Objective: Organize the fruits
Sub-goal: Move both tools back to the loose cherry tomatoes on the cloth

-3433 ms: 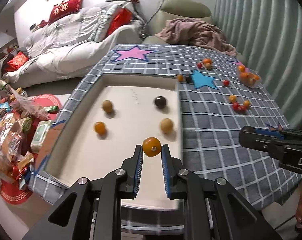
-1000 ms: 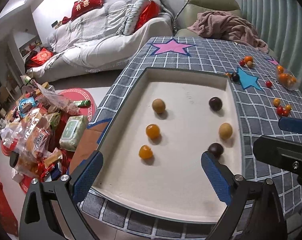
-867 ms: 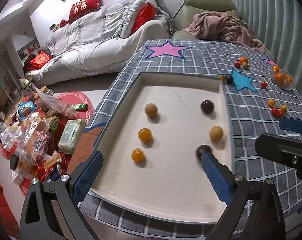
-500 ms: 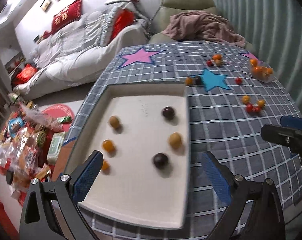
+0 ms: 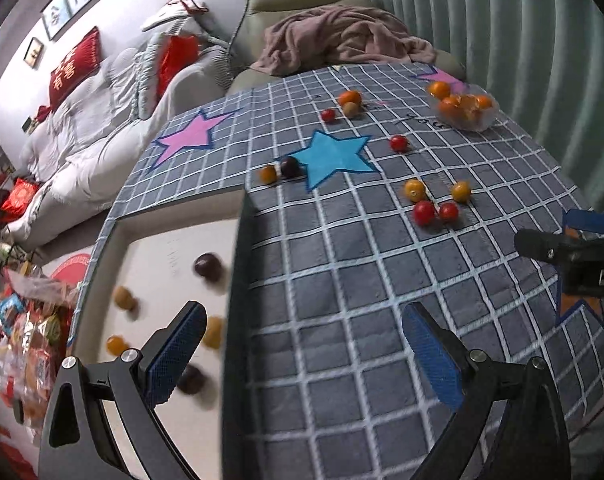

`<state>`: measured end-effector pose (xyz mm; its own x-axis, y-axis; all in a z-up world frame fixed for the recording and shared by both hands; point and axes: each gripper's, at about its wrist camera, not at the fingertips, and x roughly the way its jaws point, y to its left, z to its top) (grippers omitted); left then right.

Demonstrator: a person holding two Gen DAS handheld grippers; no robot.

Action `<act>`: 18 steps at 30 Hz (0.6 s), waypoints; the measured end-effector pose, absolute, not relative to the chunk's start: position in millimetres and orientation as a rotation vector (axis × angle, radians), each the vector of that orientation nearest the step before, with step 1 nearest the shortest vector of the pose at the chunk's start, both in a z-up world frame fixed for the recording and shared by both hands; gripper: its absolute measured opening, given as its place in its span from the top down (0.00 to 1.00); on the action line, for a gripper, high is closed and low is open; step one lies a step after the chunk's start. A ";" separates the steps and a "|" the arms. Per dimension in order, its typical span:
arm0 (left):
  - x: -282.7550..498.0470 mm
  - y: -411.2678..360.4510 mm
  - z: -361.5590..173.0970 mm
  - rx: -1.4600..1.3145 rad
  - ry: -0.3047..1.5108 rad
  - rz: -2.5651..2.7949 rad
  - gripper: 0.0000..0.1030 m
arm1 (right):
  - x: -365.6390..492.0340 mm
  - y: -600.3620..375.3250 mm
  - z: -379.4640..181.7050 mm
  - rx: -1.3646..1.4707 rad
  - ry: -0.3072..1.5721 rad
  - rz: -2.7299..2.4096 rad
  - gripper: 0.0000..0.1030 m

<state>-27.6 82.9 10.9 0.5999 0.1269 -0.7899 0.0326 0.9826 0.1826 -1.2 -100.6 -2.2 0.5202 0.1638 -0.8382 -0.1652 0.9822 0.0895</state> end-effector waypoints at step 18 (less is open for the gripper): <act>50.7 36.0 -31.8 0.225 0.961 -0.040 0.12 | 53.7 -77.7 -32.5 -0.163 0.971 0.307 0.32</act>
<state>50.7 36.0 -31.8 0.5737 0.0656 -0.8164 0.1338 0.9759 0.1725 53.7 -77.7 -32.5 0.5261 0.1829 -0.8305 -0.3278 0.9447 0.0004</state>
